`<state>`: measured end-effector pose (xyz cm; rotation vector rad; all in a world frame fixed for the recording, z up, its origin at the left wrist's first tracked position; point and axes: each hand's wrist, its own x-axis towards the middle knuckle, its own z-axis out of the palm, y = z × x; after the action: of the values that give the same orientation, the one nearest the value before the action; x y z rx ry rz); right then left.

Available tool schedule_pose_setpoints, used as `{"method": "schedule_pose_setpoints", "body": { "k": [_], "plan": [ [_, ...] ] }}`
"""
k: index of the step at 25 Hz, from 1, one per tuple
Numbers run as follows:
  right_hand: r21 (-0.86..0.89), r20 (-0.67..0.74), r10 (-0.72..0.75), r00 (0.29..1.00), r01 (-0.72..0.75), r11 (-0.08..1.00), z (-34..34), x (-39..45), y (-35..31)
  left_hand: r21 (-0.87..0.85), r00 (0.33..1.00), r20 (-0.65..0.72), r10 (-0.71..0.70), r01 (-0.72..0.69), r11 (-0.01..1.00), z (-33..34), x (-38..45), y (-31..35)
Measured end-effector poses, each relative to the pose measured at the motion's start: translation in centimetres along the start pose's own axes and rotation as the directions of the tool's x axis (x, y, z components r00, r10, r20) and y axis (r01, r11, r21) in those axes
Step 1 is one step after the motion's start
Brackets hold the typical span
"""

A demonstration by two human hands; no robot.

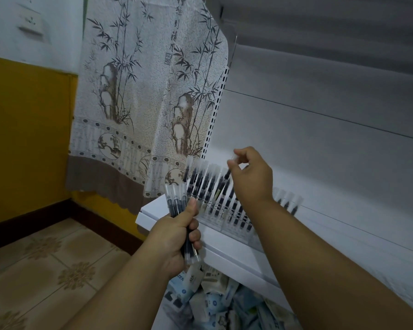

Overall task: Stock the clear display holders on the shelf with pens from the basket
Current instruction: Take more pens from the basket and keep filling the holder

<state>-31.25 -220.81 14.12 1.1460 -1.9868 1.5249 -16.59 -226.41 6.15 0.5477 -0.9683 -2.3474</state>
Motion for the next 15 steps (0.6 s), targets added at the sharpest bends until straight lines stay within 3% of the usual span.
{"method": "schedule_pose_setpoints", "body": {
  "k": [5, 9, 15],
  "plan": [
    [-0.110, 0.064, -0.079, 0.995, 0.086, 0.990, 0.6, 0.5, -0.2, 0.006, 1.000, -0.020, -0.005, 0.005, 1.000, -0.4, 0.2, -0.2],
    [-0.122, 0.097, 0.006, 0.995, 0.006, 0.993, 1.4, 0.3, 0.6, 0.010, 1.000, -0.030, -0.009, 0.009, 1.000, -0.5, 0.2, -0.5],
    [-0.078, -0.040, -0.056, 0.998, 0.053, 0.996, 0.5, 0.3, 0.1, -0.006, 0.998, -0.058, -0.023, 0.022, 1.000, -1.5, 0.7, -0.6]
  ]
}}
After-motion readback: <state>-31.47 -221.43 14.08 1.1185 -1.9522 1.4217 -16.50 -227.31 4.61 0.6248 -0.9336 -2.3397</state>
